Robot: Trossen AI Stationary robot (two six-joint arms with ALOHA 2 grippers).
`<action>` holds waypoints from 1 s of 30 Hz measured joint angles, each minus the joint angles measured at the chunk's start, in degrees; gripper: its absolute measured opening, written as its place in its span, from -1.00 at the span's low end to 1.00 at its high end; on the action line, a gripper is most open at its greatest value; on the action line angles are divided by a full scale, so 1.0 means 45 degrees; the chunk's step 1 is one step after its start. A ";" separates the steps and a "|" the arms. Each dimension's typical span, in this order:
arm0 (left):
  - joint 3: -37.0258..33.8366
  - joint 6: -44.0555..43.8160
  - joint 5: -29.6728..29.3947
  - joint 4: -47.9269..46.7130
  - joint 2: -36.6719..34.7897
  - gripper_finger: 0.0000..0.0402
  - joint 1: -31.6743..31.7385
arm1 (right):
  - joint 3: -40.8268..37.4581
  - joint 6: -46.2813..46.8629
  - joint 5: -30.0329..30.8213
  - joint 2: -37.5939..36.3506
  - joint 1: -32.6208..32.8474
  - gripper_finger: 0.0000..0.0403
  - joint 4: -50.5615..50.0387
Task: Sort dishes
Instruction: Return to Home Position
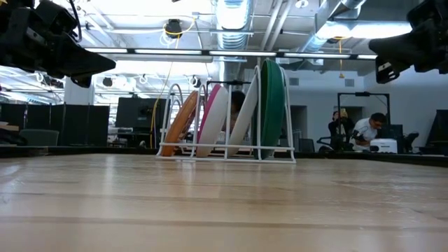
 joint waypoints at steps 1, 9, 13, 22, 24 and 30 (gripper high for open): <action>0.0000 -0.0020 0.0005 0.0005 0.0004 -1.00 0.0000 | 0.0000 -0.0045 0.0005 0.0000 0.0002 -1.00 -0.0092; 0.0000 -0.0027 0.0010 0.0000 0.0168 -1.00 0.0000 | 0.0000 -0.0214 0.0291 -0.0002 -0.0008 -1.00 -0.0278; 0.0000 -0.0035 0.0010 0.0000 0.0256 -1.00 0.0000 | 0.0000 -0.0615 0.0282 -0.0005 0.0016 -1.00 -0.0312; 0.0000 -0.0013 -0.0168 0.0015 0.0249 -1.00 0.0000 | 0.0000 -0.0851 -0.0736 -0.0001 -0.1568 -1.00 -0.0460; 0.0000 -0.0010 -0.0205 0.0015 0.0251 -1.00 0.0000 | 0.0000 -0.0752 -0.0913 0.0062 -0.1683 -1.00 -0.0433; 0.0000 0.0114 -0.0223 0.0019 0.0250 -1.00 0.0000 | 0.0000 -0.0646 -0.0665 0.0368 -0.1877 -1.00 -0.0506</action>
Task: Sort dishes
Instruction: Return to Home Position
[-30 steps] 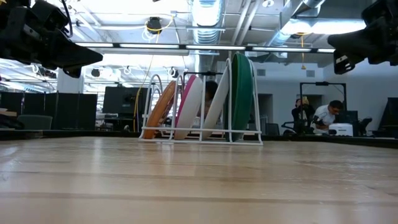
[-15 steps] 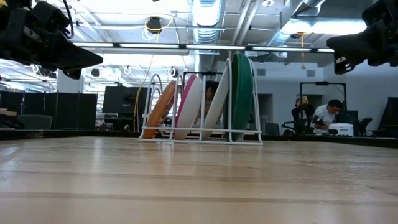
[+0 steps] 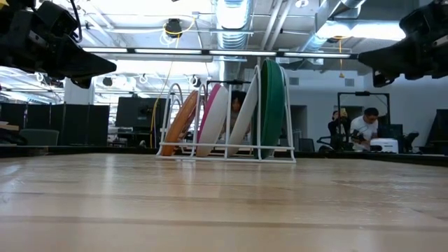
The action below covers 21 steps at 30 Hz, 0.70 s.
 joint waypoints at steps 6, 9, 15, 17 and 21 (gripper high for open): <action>0.0000 0.0002 -0.0002 0.0000 -0.0001 -1.00 0.0000 | 0.0000 0.0929 0.0005 0.0302 -0.0054 -1.00 -0.0011; 0.0000 0.0193 -0.0156 0.0036 -0.0052 -1.00 0.0000 | 0.0000 0.0929 0.0005 0.0302 -0.0049 -1.00 -0.0014; 0.0000 0.0491 -0.0459 0.0058 -0.0843 -1.00 0.0000 | 0.0000 0.0932 0.0005 0.0302 -0.0049 -1.00 -0.0022; 0.0000 0.0750 -0.0380 0.0058 -0.1284 -1.00 0.0000 | 0.0000 0.0934 0.0005 0.0299 -0.0035 -1.00 -0.0025; 0.0000 0.1305 0.0107 0.0045 -0.1953 -1.00 0.0007 | 0.0000 0.0934 0.0005 0.0297 -0.0035 -1.00 -0.0034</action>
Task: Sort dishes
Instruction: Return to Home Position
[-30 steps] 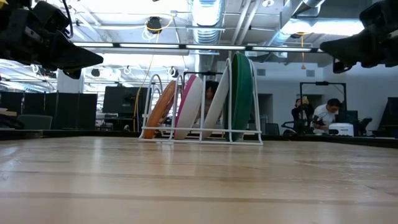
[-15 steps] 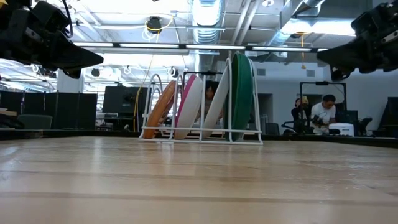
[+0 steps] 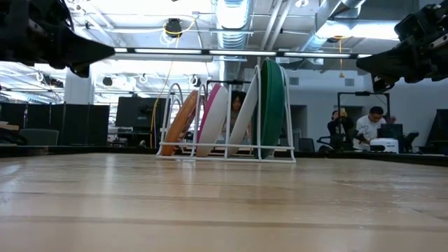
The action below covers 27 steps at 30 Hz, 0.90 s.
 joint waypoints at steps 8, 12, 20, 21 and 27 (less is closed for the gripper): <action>0.0000 0.0183 0.1690 -0.0230 0.0157 -1.00 0.0826 | 0.0000 0.0005 0.0000 -0.0010 0.0001 -1.00 -0.0010; 0.0000 0.0373 0.1762 -0.0235 0.0162 -1.00 0.1705 | 0.0000 0.0001 0.0000 -0.0005 0.0000 -1.00 -0.0015; 0.0000 -0.0462 0.3124 -0.0462 0.0162 -1.00 0.2911 | 0.0000 0.0000 0.0000 -0.0005 0.0000 -1.00 -0.0015; 0.0000 -0.0491 0.3211 -0.0480 0.0162 -1.00 0.2920 | 0.0000 0.0000 0.0000 -0.0005 0.0000 -1.00 -0.0015; 0.0000 -0.0940 0.3044 -0.0464 0.0162 -1.00 0.2900 | 0.0000 0.0000 0.0000 -0.0005 0.0000 -1.00 -0.0019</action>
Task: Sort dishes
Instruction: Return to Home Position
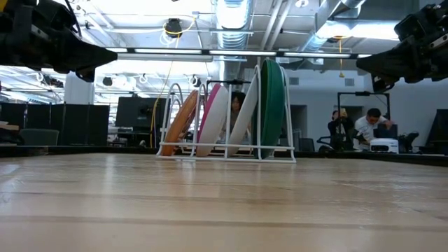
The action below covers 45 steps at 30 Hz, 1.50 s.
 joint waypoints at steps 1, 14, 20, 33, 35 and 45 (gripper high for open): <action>0.0000 -0.0084 -0.0078 0.0014 0.0000 -1.00 -0.0042 | 0.0000 0.0005 0.0000 0.0000 0.0001 -1.00 0.0000; 0.0000 0.1046 -0.0096 0.0021 0.0000 -1.00 -0.0240 | 0.0000 0.0001 0.0000 -0.0004 0.0000 -1.00 0.0000; 0.0000 0.1074 -0.0101 0.0021 0.0000 -1.00 -0.0245 | 0.0000 0.0005 0.0000 -0.0005 -0.0002 -1.00 0.0000; 0.0000 0.0183 -0.0121 0.0026 0.0010 -1.00 -0.0245 | 0.0000 0.0005 0.0000 -0.0005 -0.0004 -1.00 0.0000; 0.0000 0.0002 -0.0121 0.0025 0.0010 -1.00 -0.0245 | 0.0000 0.0005 0.0000 -0.0005 -0.0004 -1.00 0.0000; 0.0000 0.0872 -0.0121 0.0026 0.0008 -1.00 -0.0245 | 0.0000 0.0000 0.0000 -0.0005 0.0001 -1.00 0.0000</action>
